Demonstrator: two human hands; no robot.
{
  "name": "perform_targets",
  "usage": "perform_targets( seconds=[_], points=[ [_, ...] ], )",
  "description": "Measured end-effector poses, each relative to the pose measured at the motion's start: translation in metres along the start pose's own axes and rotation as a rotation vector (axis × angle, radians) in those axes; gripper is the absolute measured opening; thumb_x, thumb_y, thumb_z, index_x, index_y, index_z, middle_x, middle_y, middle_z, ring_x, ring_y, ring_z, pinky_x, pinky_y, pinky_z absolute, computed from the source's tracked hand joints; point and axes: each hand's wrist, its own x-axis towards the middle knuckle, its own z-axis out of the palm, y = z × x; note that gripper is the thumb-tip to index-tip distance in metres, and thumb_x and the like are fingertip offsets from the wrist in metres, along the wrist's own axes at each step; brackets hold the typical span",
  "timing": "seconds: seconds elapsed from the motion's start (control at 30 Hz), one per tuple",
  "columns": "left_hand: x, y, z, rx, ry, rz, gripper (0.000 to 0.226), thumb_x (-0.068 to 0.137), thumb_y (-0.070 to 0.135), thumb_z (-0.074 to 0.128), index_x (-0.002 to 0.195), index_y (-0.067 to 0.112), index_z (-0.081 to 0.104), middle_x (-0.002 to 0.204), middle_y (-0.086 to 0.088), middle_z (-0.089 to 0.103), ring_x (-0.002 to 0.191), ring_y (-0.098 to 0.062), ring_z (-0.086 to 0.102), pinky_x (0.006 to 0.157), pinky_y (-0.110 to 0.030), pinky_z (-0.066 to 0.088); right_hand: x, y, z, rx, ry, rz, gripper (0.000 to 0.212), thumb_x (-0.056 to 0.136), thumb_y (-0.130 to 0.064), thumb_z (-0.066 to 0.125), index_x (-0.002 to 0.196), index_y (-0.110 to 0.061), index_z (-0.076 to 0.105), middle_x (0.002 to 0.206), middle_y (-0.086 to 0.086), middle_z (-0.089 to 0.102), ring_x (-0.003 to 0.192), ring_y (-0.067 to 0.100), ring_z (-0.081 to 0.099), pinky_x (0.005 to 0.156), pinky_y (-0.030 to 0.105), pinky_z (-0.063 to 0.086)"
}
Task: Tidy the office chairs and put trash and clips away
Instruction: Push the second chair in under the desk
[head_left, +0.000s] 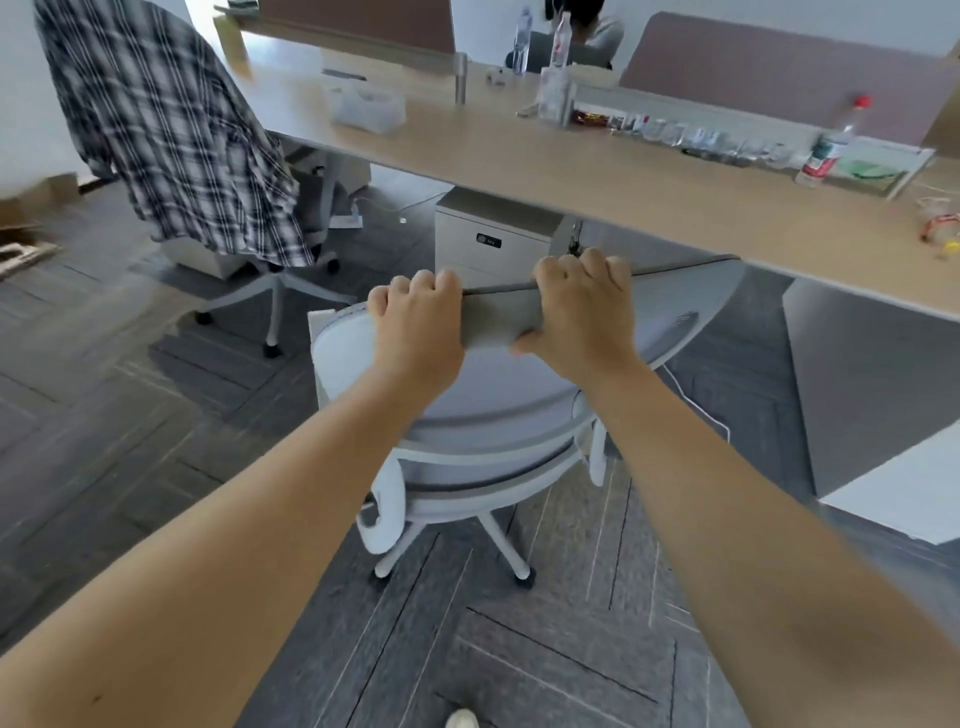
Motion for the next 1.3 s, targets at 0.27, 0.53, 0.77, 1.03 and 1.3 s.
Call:
perform_targets(
  seconds=[0.27,0.53,0.77,1.03,1.3],
  points=[
    [-0.017,-0.050,-0.028,-0.106,0.009,-0.004,0.057,0.071,0.041,0.073,0.111,0.004,0.054,0.121,-0.014,0.056,0.119,-0.032,0.043,0.106,-0.043,0.024,-0.034,0.014,-0.022,0.105,-0.084,0.124,0.064,0.081,-0.043,0.063,0.128,-0.005,0.043,0.131,0.013,0.049,0.127,0.029,0.038,0.112,0.039,0.023],
    [-0.032,-0.053,-0.033,-0.065,-0.033,-0.060,0.065,0.067,0.036,0.077,0.115,0.002,0.048,0.125,-0.017,0.049,0.126,-0.036,0.034,0.113,-0.061,0.004,-0.038,-0.014,-0.038,0.163,-0.116,0.133,0.063,0.067,-0.052,0.073,0.100,-0.001,0.056,0.107,0.013,0.063,0.106,0.026,0.048,0.090,0.032,0.036],
    [-0.021,-0.068,-0.033,-0.035,0.004,0.033,0.065,0.069,0.032,0.076,0.117,0.000,0.047,0.126,-0.019,0.049,0.129,-0.036,0.033,0.118,-0.054,0.000,-0.039,-0.028,-0.040,0.164,-0.094,0.177,0.061,0.066,-0.052,0.073,0.093,0.000,0.058,0.103,0.013,0.066,0.102,0.026,0.051,0.084,0.033,0.039],
    [-0.005,-0.029,-0.020,-0.076,-0.009,0.182,0.068,0.068,0.032,0.077,0.119,-0.002,0.047,0.126,-0.020,0.050,0.125,-0.035,0.037,0.113,-0.040,0.020,-0.061,0.004,-0.045,0.132,-0.074,0.307,0.061,0.070,-0.054,0.069,0.102,-0.003,0.056,0.109,0.010,0.063,0.108,0.026,0.048,0.092,0.032,0.036],
    [0.010,0.042,0.001,-0.129,-0.046,0.337,0.067,0.068,0.032,0.077,0.117,-0.004,0.048,0.125,-0.021,0.050,0.122,-0.036,0.037,0.105,-0.041,0.027,-0.092,0.061,-0.052,0.063,-0.096,0.468,0.059,0.076,-0.040,0.069,0.121,-0.007,0.047,0.124,0.010,0.050,0.118,0.029,0.039,0.103,0.038,0.026]
  ],
)
